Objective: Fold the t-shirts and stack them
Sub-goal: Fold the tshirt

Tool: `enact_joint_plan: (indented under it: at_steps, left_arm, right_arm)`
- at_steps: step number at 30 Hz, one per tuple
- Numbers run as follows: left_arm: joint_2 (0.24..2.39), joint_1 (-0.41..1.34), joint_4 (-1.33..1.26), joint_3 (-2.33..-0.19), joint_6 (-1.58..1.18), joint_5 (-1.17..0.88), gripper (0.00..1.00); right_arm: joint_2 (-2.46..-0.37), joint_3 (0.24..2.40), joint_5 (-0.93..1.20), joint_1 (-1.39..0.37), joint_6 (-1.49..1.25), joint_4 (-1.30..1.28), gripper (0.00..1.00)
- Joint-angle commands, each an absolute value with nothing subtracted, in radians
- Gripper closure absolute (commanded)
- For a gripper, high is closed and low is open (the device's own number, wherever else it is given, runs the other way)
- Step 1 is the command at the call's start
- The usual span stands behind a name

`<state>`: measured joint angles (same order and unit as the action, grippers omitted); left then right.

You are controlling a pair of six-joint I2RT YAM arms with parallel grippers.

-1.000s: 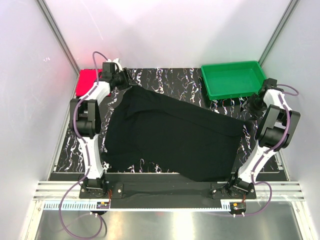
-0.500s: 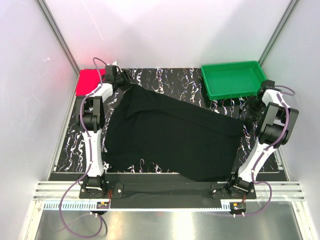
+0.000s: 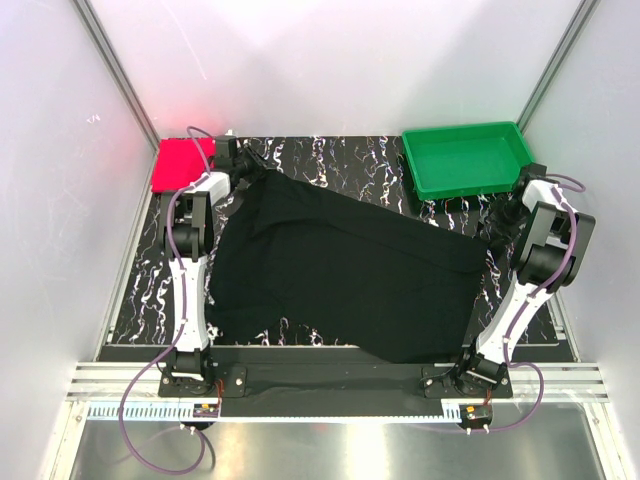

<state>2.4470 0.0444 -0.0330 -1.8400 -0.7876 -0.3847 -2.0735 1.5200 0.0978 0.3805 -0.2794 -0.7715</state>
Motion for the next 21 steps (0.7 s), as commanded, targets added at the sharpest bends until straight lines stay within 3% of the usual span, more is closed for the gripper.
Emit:
enact_joint_plan:
  at_steps: [1,21]
  left_arm:
    - [2.467,0.037,-0.132,-1.901,-0.841,-0.408,0.72]
    - [2.48,0.003,-0.163,-1.904,-0.899,-0.419,0.91]
  right_arm:
    - [-2.077,1.537,0.106,0.383,-0.255,-0.759,0.41]
    - [-2.04,1.486,0.109,0.385,-0.215,-0.75,0.41]
